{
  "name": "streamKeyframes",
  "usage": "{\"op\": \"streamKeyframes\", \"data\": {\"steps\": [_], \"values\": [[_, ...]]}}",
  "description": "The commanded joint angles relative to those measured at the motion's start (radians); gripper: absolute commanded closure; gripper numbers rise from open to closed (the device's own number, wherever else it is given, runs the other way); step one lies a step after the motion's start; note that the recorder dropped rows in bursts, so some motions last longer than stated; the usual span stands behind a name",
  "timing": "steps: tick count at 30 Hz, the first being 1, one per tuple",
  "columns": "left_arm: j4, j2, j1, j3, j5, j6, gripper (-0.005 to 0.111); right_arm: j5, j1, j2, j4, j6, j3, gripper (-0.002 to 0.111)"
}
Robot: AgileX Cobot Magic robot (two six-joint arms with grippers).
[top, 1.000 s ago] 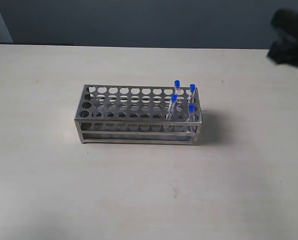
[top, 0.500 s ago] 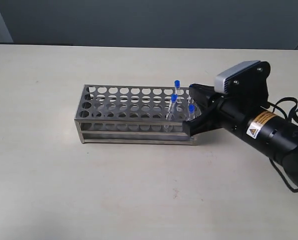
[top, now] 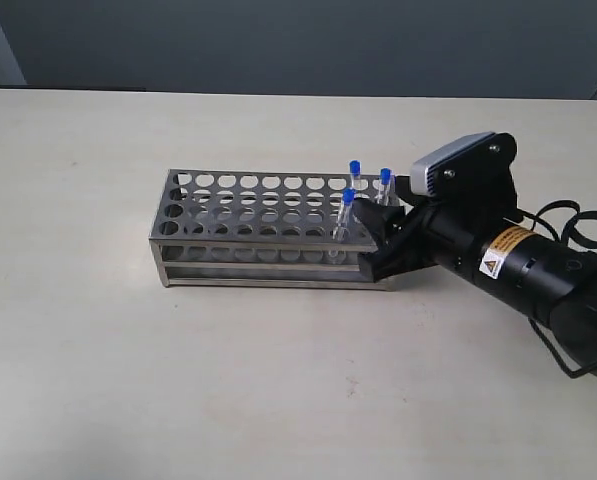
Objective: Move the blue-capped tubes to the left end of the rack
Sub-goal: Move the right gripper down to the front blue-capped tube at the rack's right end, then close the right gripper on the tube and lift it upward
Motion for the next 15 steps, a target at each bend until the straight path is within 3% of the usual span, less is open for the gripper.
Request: {"op": "streamKeyframes", "data": {"steps": [1, 10, 11, 13, 15], "values": [[0.004, -0.004, 0.001, 0.005, -0.012, -0.004, 0.106, 0.000, -0.001, 0.036, 0.053, -0.038, -0.005, 0.054], [0.004, -0.004, 0.001, 0.005, -0.012, -0.004, 0.106, -0.029, -0.001, 0.171, 0.053, -0.041, -0.072, 0.055], [0.004, -0.004, 0.001, 0.005, -0.012, -0.004, 0.106, -0.030, -0.001, 0.173, 0.059, -0.041, -0.074, 0.059], [0.004, -0.004, 0.001, 0.005, -0.012, -0.004, 0.106, -0.020, -0.001, 0.175, 0.096, -0.041, -0.074, 0.088], [0.004, -0.004, 0.001, 0.005, -0.012, -0.004, 0.106, -0.012, -0.001, 0.175, 0.100, -0.041, -0.074, 0.102]]}}
